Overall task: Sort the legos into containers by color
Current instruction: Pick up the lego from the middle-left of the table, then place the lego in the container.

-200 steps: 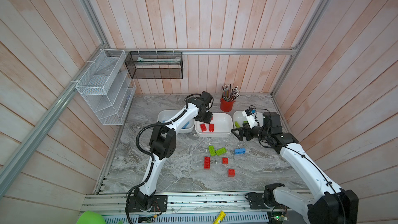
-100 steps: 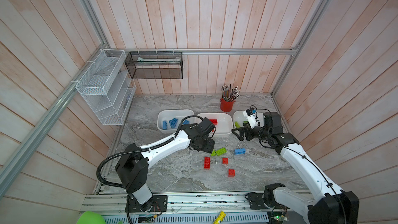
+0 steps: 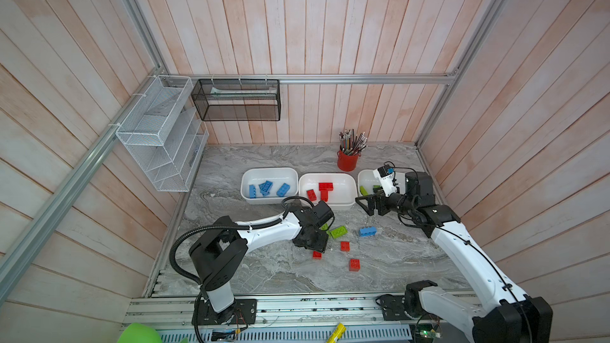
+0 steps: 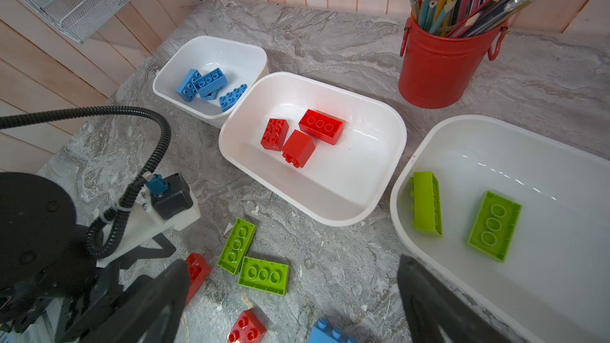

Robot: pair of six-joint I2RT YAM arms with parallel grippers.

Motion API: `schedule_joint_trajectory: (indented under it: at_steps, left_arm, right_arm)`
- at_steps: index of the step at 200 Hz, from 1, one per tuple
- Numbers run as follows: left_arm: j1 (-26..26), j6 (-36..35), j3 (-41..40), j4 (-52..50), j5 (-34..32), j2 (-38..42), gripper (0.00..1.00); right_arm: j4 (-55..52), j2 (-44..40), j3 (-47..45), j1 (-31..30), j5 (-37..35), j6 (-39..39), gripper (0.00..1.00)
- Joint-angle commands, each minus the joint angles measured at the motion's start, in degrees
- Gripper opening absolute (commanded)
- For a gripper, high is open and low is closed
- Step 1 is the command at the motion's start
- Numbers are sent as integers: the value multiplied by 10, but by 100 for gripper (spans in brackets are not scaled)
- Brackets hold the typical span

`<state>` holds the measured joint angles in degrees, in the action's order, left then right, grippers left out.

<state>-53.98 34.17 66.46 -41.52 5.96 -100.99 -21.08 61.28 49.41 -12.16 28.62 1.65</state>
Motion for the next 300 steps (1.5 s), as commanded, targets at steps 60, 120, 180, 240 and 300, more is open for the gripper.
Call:
schedule_joint_trajectory:
  at_steps: [60,120,180,240,300]
  left_arm:
    - [-25,7,21,9,-9,-49,58]
    - [-25,-3,49,-29,-32,-42,34]
    - [54,-89,149,-85,-31,-6,34]
    - [151,-185,370,-91,7,-142,36]
    - [185,-221,541,-136,-10,-298,38]
  right_arm:
    - [-7,-3,-4,3,10,1,98]
    - [-7,-2,-5,3,8,2,98]
    - [-1,-2,-7,3,25,-2,98]
    - [9,0,-9,3,26,-10,98]
    - [12,26,-2,2,39,-11,98]
